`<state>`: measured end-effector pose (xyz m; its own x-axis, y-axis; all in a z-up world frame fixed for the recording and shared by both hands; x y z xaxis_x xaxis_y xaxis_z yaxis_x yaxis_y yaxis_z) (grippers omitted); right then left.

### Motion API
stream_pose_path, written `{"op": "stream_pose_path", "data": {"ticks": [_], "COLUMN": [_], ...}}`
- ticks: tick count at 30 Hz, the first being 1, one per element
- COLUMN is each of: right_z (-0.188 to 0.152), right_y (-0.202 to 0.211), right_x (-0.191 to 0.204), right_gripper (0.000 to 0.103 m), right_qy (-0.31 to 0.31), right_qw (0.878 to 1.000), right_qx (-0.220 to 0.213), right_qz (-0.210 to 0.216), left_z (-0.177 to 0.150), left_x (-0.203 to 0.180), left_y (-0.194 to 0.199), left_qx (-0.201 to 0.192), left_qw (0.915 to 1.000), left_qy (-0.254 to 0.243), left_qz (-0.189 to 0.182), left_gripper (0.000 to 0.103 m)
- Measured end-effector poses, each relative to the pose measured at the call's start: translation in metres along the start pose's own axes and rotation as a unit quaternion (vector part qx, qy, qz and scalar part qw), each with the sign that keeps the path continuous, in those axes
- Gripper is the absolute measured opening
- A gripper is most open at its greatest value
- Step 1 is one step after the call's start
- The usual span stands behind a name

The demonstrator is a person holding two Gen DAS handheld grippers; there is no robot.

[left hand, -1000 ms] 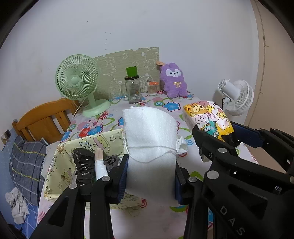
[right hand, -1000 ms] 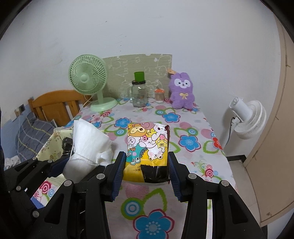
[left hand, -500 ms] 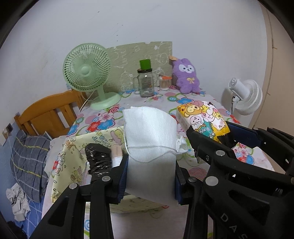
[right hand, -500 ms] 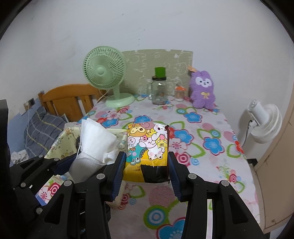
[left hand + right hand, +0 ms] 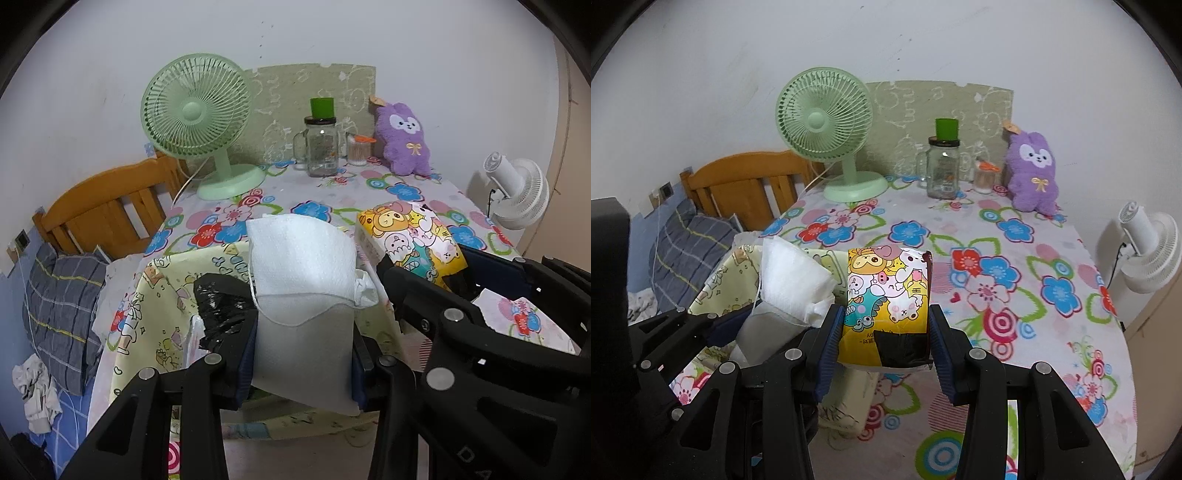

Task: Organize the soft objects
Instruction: 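Lift and carry the white cloth and tissue pack over the yellow box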

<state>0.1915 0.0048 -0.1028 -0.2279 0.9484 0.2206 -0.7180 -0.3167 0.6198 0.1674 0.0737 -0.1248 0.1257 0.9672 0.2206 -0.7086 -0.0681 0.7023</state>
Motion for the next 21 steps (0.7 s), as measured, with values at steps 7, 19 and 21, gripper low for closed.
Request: {"op": "stream_pose_path", "data": {"ticks": [7, 19, 21], "right_z": [-0.002, -0.005, -0.005], "right_y": [-0.019, -0.037, -0.038], "right_x": [0.017, 0.041, 0.045], "right_gripper": [0.049, 0.049, 0.049], "right_qy": [0.009, 0.034, 0.036], "right_qw": [1.0, 0.999, 0.999], "right_qx": [0.016, 0.023, 0.023], "right_qz": [0.013, 0.021, 0.024], "left_z": [-0.009, -0.021, -0.022], "left_x": [0.018, 0.042, 0.045], "left_y": [-0.012, -0.02, -0.02], "left_qx": [0.016, 0.029, 0.029], "left_qw": [0.9998, 0.9992, 0.9991], "left_qy": [0.01, 0.021, 0.024], "left_qz": [0.006, 0.018, 0.018], "left_gripper": [0.043, 0.043, 0.044]}}
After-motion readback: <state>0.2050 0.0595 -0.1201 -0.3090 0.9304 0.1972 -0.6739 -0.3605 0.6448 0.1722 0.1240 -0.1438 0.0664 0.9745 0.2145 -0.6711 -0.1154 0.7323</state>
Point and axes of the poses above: each gripper's, at about its wrist camera, not at the fingertips, and y roughly against the way its jaws point, x to its left, z to its top, the point moved 9 cm from there along -y, roughly the way its jaws point, and after that the axes turned 12 degrees about -y, right-handed, at the moved point
